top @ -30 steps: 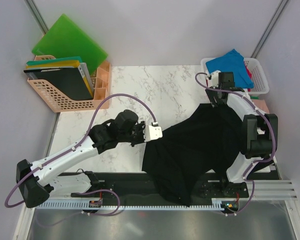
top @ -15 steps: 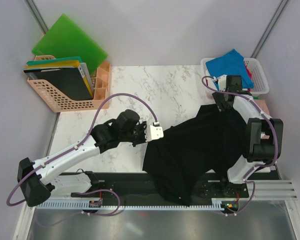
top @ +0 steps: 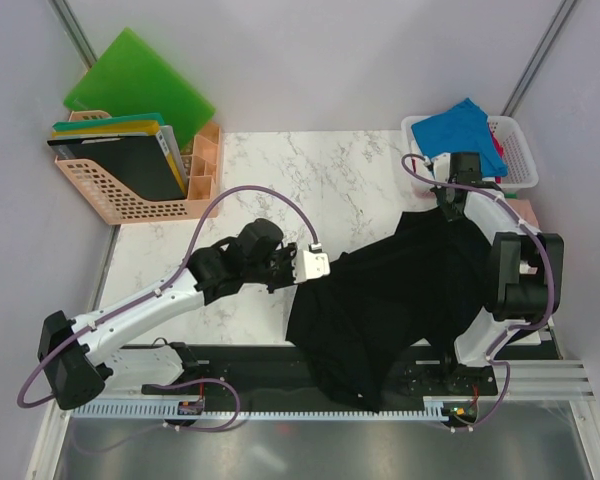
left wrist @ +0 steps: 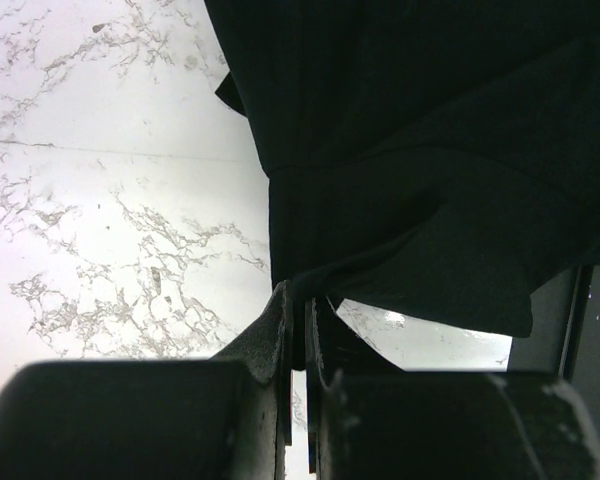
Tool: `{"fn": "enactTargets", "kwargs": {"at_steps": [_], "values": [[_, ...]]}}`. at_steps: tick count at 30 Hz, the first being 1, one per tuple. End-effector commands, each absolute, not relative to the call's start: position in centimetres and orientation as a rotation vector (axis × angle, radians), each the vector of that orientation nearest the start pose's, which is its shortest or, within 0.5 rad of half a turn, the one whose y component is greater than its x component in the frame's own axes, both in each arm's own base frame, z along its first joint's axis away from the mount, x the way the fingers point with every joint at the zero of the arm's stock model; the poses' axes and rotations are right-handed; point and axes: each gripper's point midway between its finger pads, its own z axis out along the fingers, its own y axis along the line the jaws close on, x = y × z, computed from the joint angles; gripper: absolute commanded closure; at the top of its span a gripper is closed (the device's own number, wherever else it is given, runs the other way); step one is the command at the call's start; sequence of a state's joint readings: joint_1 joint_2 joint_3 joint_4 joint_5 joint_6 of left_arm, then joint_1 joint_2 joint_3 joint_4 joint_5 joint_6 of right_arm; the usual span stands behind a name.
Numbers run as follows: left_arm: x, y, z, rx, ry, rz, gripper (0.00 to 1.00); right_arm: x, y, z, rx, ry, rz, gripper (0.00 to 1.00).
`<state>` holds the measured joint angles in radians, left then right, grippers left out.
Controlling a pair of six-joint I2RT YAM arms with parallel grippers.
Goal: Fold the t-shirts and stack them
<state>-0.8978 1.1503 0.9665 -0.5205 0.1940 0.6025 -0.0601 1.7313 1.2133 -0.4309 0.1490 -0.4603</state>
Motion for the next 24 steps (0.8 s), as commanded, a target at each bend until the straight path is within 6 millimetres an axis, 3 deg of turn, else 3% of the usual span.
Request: {"fn": "enactTargets", "kwargs": {"at_steps": [1,8,11,13,14,15,16,18,24], "values": [[20.3,-27.8,19.0,1.609,1.560,-0.412,0.98,41.9,-6.5,12.5,-0.429,2.400,-0.375,1.00],[20.5,-27.6,18.4,1.619,1.563,-0.385,0.98,39.8,-5.4,20.0,-0.405,2.245,-0.342,1.00],[20.6,-27.5,18.3,1.615,1.567,-0.384,0.98,38.6,-5.1,22.1,-0.406,2.203,-0.337,1.00],[20.6,-27.6,18.6,1.614,1.560,-0.387,0.98,38.2,-5.0,22.6,-0.408,2.191,-0.336,0.85],[20.6,-27.8,18.9,1.611,1.555,-0.391,0.98,38.0,-5.1,22.6,-0.416,2.192,-0.344,0.72],[20.6,-27.8,19.0,1.610,1.553,-0.391,0.98,37.9,-5.2,22.5,-0.418,2.196,-0.350,0.43],[20.7,-27.8,19.2,1.605,1.550,-0.387,0.98,37.8,-5.3,22.3,-0.418,2.205,-0.354,0.35],[20.7,-27.8,19.5,1.601,1.547,-0.390,0.98,37.8,-5.2,21.5,-0.425,2.226,-0.351,0.22],[20.5,-27.3,19.0,1.607,1.556,-0.378,0.98,37.5,-5.2,20.2,-0.424,2.257,-0.340,0.16]]}}
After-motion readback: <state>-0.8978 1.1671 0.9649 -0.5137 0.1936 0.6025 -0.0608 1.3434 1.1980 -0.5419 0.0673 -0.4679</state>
